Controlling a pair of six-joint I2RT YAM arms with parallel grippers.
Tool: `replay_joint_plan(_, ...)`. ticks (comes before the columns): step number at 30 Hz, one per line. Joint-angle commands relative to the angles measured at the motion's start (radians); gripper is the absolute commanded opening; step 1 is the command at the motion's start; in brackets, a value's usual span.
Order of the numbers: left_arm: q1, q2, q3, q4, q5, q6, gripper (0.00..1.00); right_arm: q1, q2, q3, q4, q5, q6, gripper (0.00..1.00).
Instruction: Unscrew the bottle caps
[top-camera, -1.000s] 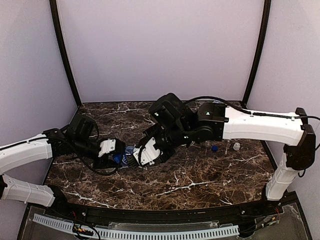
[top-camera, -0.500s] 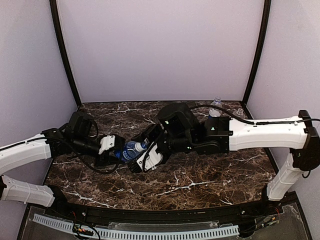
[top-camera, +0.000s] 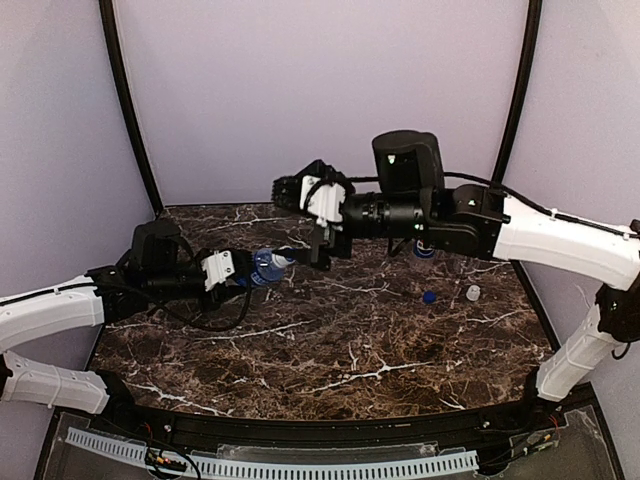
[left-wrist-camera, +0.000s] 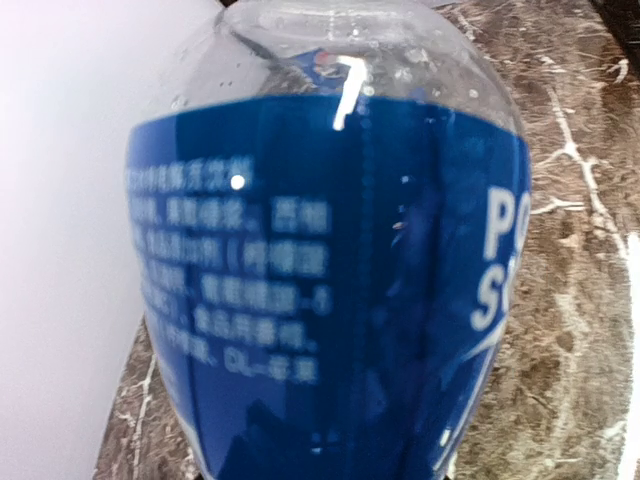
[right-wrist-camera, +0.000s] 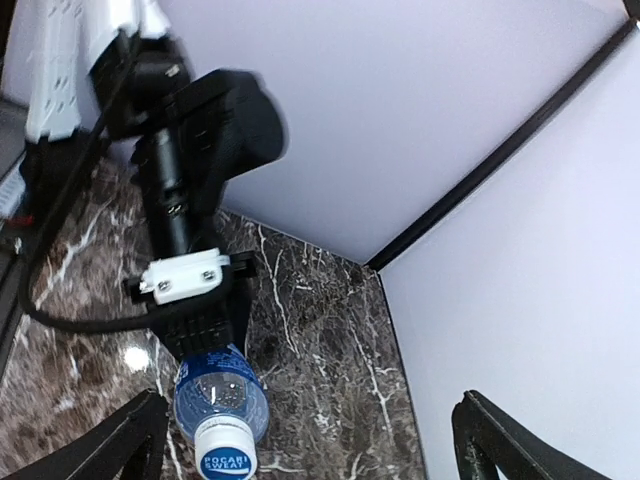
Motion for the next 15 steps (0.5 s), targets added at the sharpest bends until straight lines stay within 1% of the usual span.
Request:
replay_joint_plan(1,-0.002,-0.005,-0.044,0.278,-0.249,0.028,0.29,-0.118,0.044,0.131,-0.066,-0.131,0.622,0.98)
replay_joint_plan(2,-0.004,-0.002,-0.05,0.312,-0.286,0.032,0.29,-0.143,0.072,0.167,-0.097,-0.118,0.79,0.96)
replay_joint_plan(3,-0.004,0.001,-0.052,0.326,-0.321,0.042,0.29,-0.179,0.105,0.207,-0.139,-0.124,0.897,0.92)
replay_joint_plan(4,-0.006,0.004,-0.056,0.349,-0.336,0.054,0.29,-0.201,0.132,0.231,-0.174,-0.158,0.982,0.88)
replay_joint_plan(5,-0.006,0.007,-0.058,0.36,-0.361,0.061,0.29,-0.211,0.154,0.246,-0.191,-0.186,1.033,0.86)
replay_joint_plan(8,-0.009,0.012,-0.065,0.386,-0.395,0.101,0.28,-0.211,0.187,0.253,-0.2,-0.224,1.08,0.83)
replay_joint_plan(10,-0.009,0.016,-0.066,0.381,-0.406,0.112,0.28,-0.21,0.201,0.254,-0.193,-0.241,1.086,0.86)
replay_joint_plan(12,-0.009,0.017,-0.07,0.38,-0.405,0.117,0.28,-0.208,0.219,0.266,-0.186,-0.278,1.085,0.92)
replay_joint_plan(15,-0.01,0.018,-0.073,0.379,-0.399,0.115,0.28,-0.187,0.244,0.302,-0.201,-0.271,1.055,0.93)
